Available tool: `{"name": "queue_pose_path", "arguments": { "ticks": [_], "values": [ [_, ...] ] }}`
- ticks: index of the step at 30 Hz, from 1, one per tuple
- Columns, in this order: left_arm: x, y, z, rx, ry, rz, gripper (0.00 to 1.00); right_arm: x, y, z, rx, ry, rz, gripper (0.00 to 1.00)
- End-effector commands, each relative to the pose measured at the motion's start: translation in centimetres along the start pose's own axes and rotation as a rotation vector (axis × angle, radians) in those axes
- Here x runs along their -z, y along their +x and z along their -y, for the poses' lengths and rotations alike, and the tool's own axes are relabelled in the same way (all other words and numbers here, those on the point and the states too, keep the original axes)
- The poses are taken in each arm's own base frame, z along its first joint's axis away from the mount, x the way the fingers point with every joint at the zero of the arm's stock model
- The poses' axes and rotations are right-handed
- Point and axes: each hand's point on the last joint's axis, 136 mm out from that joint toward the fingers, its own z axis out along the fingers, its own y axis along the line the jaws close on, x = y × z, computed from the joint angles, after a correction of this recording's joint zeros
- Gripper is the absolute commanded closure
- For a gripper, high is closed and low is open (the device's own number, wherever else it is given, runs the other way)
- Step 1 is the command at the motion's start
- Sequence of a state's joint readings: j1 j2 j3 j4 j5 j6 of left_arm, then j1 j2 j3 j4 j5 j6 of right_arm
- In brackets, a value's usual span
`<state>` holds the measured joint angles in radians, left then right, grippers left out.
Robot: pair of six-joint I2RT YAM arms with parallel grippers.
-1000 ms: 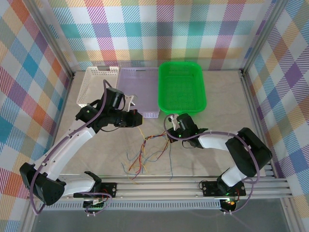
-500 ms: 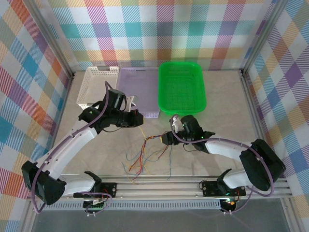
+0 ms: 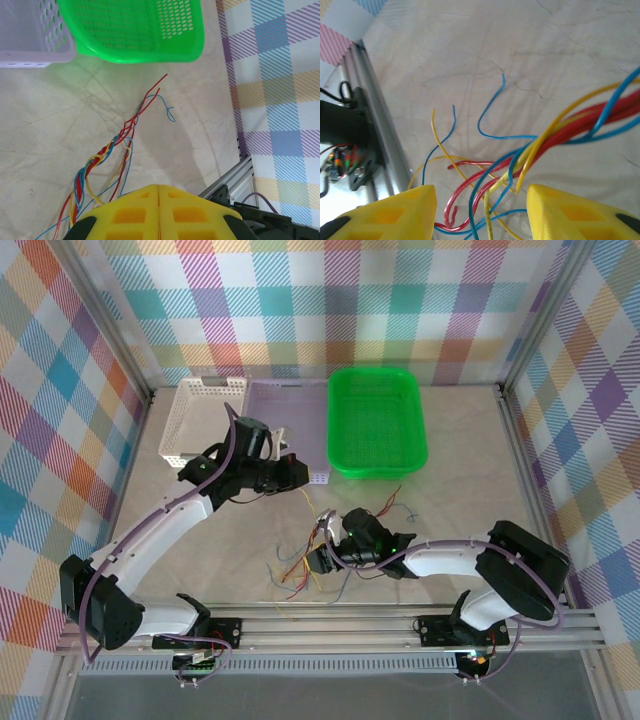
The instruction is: Untangle the cables
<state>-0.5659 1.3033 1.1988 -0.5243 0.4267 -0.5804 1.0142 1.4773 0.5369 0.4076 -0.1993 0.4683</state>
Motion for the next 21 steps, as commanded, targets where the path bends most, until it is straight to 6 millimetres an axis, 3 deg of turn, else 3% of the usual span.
{"name": "queue_pose_path", "arguments": {
  "ticks": [1, 4, 7, 10, 14, 18, 21],
  "values": [
    [0.5, -0.4, 1.8, -0.015, 0.052, 0.019, 1.00, -0.3, -2.4, 0.9, -0.004, 0.094, 0.102, 0.49],
    [0.4, -0.1, 2.0, -0.022, 0.054, 0.019, 1.00, -0.3, -2.7, 1.3, -0.016, 0.117, 0.119, 0.52],
    [0.4, 0.0, 2.2, -0.027, 0.058, 0.015, 1.00, -0.3, -3.1, 1.0, -0.015, 0.104, 0.132, 0.71],
    [0.3, 0.1, 2.6, -0.032, 0.071, 0.011, 1.00, -0.3, -3.1, 0.9, -0.017, 0.102, 0.133, 0.79],
    [0.3, 0.3, 2.6, -0.034, 0.069, 0.002, 1.00, -0.2, -3.0, 0.6, -0.014, 0.083, 0.131, 0.99],
    [0.1, 0.4, 2.1, -0.039, 0.041, -0.012, 1.00, 1.0, -3.3, 0.1, -0.009, 0.074, 0.156, 1.00],
    [-0.1, 0.8, 1.4, -0.044, 0.010, -0.029, 0.82, 2.5, -3.9, -0.8, 0.009, 0.058, 0.178, 1.00]
  ]
}}
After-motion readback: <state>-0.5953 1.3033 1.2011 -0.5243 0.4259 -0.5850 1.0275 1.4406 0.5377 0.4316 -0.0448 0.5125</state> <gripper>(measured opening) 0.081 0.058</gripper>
